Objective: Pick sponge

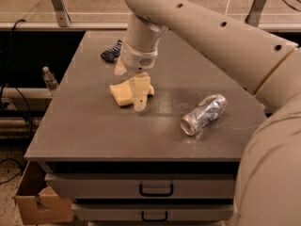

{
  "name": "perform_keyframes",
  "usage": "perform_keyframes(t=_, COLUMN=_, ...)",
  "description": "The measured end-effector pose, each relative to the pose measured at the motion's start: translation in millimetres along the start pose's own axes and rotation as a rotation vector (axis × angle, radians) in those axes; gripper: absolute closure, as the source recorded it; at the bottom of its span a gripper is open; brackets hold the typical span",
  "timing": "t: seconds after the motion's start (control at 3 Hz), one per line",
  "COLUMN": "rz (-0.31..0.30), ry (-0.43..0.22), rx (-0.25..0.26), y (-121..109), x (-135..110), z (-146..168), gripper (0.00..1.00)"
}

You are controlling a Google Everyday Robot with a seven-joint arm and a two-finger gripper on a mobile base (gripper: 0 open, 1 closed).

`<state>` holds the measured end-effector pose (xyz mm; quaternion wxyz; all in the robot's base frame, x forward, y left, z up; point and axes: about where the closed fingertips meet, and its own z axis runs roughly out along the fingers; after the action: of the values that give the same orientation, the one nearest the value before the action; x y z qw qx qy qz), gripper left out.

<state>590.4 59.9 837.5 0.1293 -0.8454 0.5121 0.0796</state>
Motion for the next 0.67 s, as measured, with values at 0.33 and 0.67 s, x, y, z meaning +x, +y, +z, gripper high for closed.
perform_keyframes(t=0.33, rz=0.002, ry=-0.013, rx=-0.005, y=-7.2, x=-1.5, z=4.9, gripper=0.41)
perform_keyframes(t=0.67, rz=0.003, ry=-0.008, rx=0.021, y=-15.9, x=0.0, z=-5.1, gripper=0.64)
